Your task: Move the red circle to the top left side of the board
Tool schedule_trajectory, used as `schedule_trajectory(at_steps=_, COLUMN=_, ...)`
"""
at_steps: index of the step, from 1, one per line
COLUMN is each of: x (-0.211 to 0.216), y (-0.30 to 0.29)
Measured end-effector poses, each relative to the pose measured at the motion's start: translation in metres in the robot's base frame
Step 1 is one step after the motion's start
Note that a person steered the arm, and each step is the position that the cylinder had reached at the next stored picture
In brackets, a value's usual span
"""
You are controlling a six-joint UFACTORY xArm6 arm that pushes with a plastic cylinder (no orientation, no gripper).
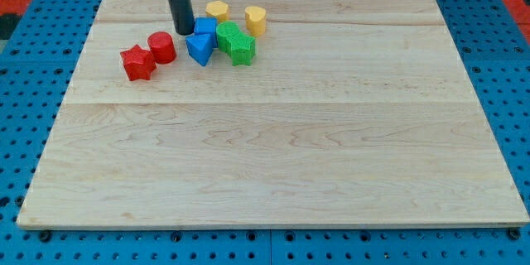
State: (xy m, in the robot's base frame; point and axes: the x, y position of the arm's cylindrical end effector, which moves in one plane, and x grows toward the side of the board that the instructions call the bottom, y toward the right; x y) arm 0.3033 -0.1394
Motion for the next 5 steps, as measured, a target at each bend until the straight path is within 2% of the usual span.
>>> schedule_trajectory(at_steps=1, x=0.018, y=-0.018)
schedule_trajectory(at_steps=3, x=0.076, y=0.027)
schedule_trajectory(at_steps=4, x=0.078, y=-0.019)
schedule_trajectory(at_steps=5, x=0.042, y=-0.039)
